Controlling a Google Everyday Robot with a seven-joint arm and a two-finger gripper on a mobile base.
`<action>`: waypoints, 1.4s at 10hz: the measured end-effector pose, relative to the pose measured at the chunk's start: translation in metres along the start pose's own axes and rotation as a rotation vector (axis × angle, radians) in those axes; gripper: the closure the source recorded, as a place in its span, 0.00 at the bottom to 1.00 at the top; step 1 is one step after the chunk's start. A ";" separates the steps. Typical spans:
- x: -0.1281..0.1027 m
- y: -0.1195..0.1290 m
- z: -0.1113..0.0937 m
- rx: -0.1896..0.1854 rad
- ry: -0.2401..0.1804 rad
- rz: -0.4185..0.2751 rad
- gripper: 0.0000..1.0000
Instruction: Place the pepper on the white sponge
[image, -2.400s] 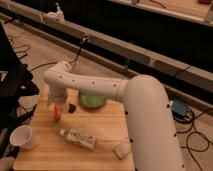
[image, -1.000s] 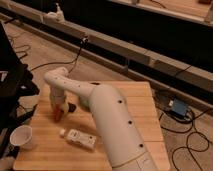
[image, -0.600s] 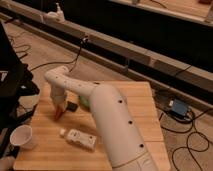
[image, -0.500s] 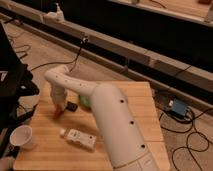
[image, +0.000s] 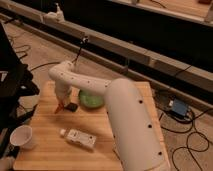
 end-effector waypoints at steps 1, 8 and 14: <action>0.002 0.016 -0.014 0.010 0.009 0.046 1.00; -0.013 0.171 -0.073 -0.022 0.027 0.349 1.00; -0.034 0.260 -0.077 -0.052 0.002 0.567 1.00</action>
